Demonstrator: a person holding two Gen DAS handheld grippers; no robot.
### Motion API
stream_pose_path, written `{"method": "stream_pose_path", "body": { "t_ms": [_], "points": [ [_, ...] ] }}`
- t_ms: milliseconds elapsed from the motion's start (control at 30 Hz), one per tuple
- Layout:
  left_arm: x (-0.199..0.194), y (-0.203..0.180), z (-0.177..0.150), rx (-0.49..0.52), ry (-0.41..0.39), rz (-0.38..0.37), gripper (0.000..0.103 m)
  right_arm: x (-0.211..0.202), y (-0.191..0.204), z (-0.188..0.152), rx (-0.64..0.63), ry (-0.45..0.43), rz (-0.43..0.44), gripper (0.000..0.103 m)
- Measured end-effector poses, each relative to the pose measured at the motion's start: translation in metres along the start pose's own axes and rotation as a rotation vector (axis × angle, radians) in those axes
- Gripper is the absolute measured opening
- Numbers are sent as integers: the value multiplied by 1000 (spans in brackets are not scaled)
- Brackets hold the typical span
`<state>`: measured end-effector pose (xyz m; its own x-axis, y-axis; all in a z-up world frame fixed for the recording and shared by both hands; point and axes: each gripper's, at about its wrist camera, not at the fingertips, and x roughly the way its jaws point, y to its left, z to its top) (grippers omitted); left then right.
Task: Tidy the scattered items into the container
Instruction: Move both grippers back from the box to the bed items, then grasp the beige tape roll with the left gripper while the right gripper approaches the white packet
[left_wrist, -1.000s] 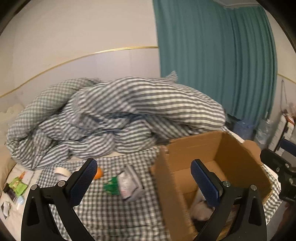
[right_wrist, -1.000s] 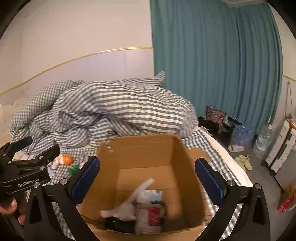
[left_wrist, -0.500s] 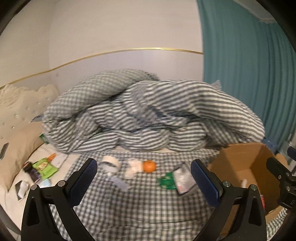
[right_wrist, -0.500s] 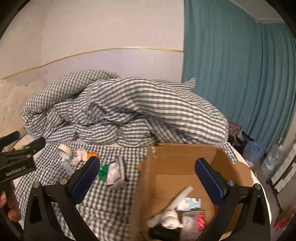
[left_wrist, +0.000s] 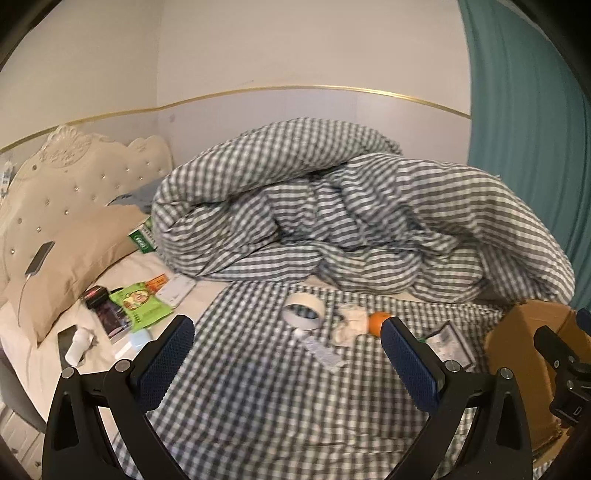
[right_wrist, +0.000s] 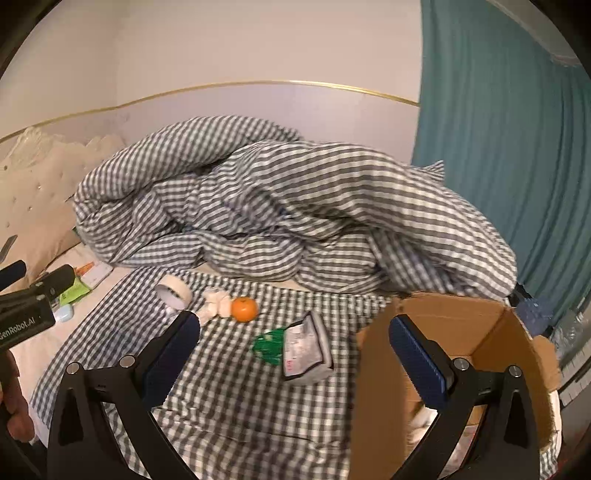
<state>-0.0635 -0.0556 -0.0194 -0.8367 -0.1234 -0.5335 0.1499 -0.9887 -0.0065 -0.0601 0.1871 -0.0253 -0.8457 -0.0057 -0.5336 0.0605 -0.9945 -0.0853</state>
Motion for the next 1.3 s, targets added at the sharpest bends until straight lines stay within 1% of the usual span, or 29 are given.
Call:
{"method": "stream_pose_path", "body": {
  "t_ms": [167, 333, 533, 767, 1033, 1200, 1300],
  "points": [
    [13, 19, -4, 4, 10, 26, 103, 17, 19, -2, -19, 17, 12, 103],
    [33, 25, -8, 5, 35, 22, 103, 41, 28, -6, -27, 49, 17, 103],
    [68, 19, -19, 21, 87, 4, 103, 75, 26, -15, -21, 94, 12, 103],
    [119, 9, -27, 37, 151, -12, 103, 123, 9, -25, 12, 157, -3, 103],
    [180, -12, -24, 67, 170, -33, 103, 173, -10, -33, 67, 221, -15, 103],
    [218, -23, -25, 39, 207, -67, 103, 192, -17, -37, 88, 239, -17, 103],
    [240, -31, -29, 37, 238, -54, 103, 202, -17, -39, 81, 247, -21, 103]
  ]
}}
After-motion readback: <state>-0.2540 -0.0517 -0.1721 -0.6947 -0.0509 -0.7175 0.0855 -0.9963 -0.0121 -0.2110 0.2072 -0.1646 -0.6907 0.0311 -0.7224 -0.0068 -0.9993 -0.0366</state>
